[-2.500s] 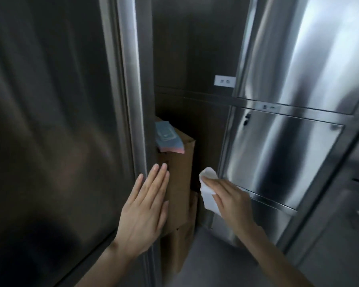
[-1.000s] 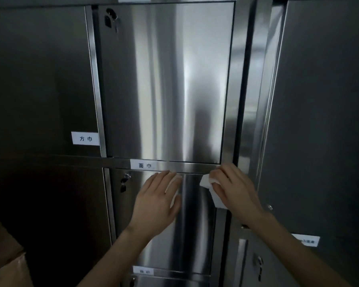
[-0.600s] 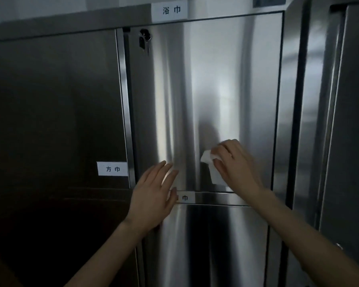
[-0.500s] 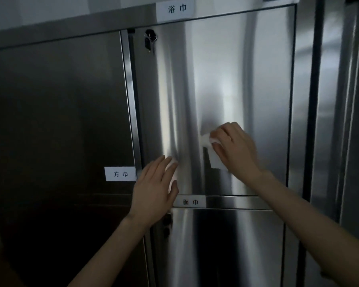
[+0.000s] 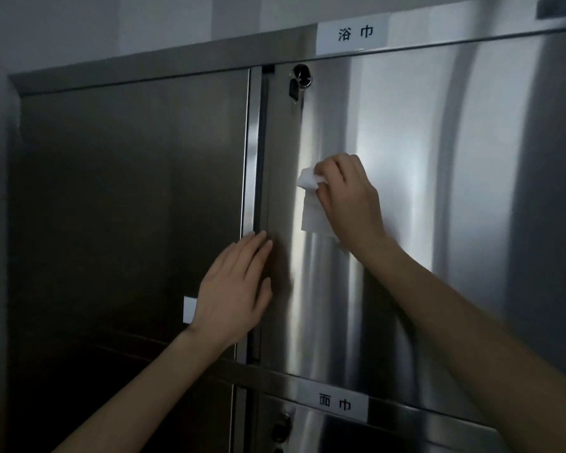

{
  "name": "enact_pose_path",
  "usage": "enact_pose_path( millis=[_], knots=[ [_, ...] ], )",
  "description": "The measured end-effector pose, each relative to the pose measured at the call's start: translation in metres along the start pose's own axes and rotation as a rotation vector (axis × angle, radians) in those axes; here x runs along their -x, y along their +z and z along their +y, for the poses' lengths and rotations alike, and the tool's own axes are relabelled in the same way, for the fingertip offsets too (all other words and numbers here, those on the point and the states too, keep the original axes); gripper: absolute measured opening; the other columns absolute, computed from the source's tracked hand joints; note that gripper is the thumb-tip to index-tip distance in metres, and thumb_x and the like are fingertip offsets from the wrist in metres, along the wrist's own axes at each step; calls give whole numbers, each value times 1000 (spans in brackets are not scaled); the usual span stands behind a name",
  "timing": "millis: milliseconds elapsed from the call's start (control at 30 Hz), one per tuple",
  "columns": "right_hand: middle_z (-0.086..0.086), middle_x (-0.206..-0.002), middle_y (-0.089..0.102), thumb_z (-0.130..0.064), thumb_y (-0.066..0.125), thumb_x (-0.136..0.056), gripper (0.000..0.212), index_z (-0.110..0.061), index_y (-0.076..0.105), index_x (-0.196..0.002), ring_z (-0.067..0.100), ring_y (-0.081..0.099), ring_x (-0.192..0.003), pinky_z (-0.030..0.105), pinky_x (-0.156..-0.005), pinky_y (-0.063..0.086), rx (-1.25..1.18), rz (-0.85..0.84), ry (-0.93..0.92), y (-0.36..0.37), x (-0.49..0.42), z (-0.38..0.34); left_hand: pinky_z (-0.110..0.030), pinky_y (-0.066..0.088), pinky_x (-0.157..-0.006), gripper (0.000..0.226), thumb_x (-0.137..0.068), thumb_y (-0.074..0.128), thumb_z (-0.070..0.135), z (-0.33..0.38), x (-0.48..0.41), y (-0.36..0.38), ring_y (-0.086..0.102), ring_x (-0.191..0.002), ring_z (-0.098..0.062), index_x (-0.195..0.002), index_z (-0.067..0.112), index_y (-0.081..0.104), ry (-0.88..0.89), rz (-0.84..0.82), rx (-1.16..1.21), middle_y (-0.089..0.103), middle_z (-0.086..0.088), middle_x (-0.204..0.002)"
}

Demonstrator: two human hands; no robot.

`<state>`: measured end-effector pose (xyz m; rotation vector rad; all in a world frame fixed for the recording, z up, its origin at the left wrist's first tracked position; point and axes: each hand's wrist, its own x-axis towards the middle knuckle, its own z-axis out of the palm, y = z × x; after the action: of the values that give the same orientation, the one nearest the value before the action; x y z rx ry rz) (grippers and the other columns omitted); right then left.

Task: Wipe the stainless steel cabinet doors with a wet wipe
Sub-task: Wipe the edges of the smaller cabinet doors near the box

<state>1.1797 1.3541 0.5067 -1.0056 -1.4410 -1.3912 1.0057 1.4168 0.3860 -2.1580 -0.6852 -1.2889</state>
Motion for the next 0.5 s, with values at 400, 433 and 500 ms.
enact_pose_path(
  millis=[400,433,500],
  knots=[
    [27,-150,18,-27,22,-101,55,8,22,-143,38,15,-141,48,-116,17,375,-466,-81,30,47,-7,-44,24,-118,60,-96,36,30,-54,-19,41,21,-147,-24,-148,0,32,23,79,-24,26,-14,-157],
    [28,-150,16,-26,16,-101,55,9,19,-143,39,12,-141,49,-116,15,406,-474,-65,33,46,-11,-44,22,-118,60,-97,35,31,-59,-23,44,20,-147,-24,-148,0,31,30,88,-32,25,-15,-158],
    [31,-149,16,-24,11,-98,58,13,18,-141,42,12,-141,50,-116,13,436,-461,-39,39,42,-20,-44,21,-118,60,-97,33,32,-70,-34,47,19,-147,-25,-148,0,29,37,102,-38,24,-16,-157]
  ],
)
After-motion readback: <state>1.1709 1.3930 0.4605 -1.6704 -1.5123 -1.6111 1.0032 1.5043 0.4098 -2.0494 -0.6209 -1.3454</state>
